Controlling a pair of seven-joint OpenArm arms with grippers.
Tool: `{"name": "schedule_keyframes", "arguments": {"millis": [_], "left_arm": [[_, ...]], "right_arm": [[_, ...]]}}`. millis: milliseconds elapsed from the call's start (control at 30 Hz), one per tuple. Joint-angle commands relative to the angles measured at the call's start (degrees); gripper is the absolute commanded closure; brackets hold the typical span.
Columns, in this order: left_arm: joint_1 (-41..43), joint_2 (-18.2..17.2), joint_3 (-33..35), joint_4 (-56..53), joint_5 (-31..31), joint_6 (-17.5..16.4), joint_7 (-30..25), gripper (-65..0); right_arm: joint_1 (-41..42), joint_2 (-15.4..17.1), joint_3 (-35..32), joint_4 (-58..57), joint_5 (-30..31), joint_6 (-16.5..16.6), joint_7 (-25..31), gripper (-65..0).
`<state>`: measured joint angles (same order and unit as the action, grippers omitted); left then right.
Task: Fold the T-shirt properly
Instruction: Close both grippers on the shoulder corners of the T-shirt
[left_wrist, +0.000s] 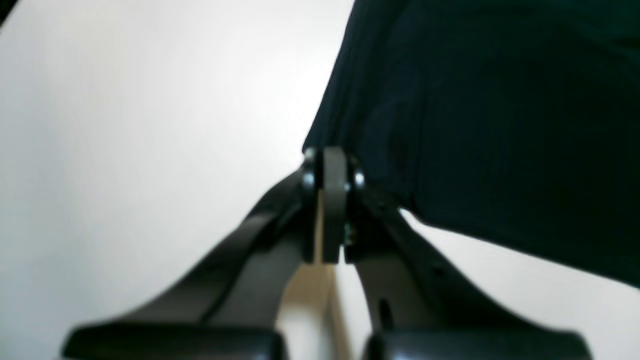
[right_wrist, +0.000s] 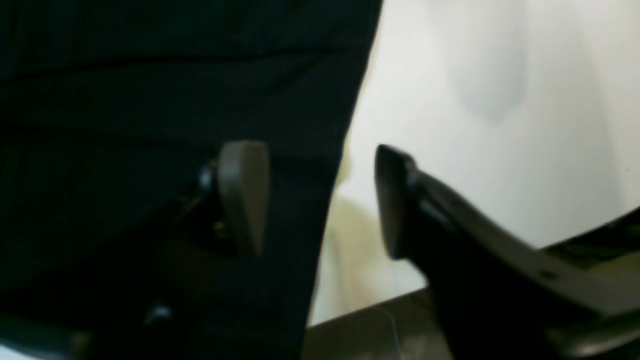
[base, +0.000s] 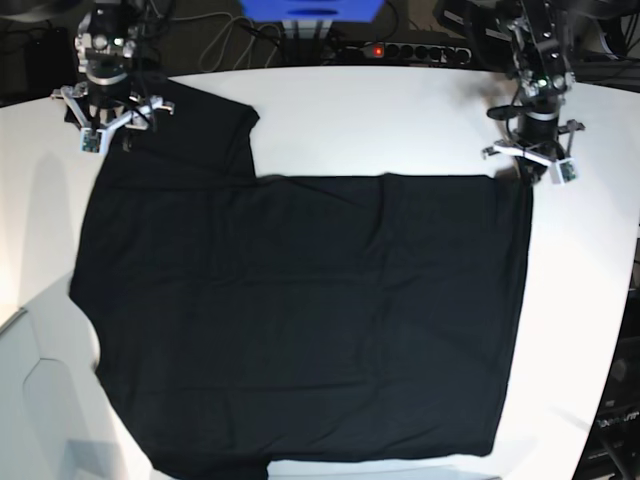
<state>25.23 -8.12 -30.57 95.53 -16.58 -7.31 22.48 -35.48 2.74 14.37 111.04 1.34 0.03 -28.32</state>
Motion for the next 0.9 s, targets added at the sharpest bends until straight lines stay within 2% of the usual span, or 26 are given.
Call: {"name": "schedule_keyframes", "arguments": {"millis": [0, 433, 600, 700, 867], "left_arm": [[0.3, -0.8, -0.33, 0.96, -0.17, 0.15, -1.42, 0.0], [-0.13, -1.07, -0.33, 0.43, 0.09, 0.15, -1.42, 0.0], [-0.13, -1.07, -0.33, 0.43, 0.18, 0.15, -1.42, 0.0], [-0.13, -1.07, -0.33, 0.43, 0.18, 0.15, -1.42, 0.0], [-0.13, -1.15, -0.33, 0.43, 0.27, 0.15, -1.42, 0.0]], "right_arm": [[-0.43, 0.29, 0.27, 0.47, -0.25, 0.36, 0.93, -40.3], [4.06, 0.55, 0.27, -7.88, -0.42, 0.36, 1.02, -41.9], [3.79, 0.55, 0.27, -7.97, -0.25, 0.36, 1.02, -40.1], [3.7, 1.17, 0.27, -7.88, -0.25, 0.36, 1.02, -31.9], [3.53, 1.87, 0.27, -7.62, -0.25, 0.36, 1.02, -8.7]]}}
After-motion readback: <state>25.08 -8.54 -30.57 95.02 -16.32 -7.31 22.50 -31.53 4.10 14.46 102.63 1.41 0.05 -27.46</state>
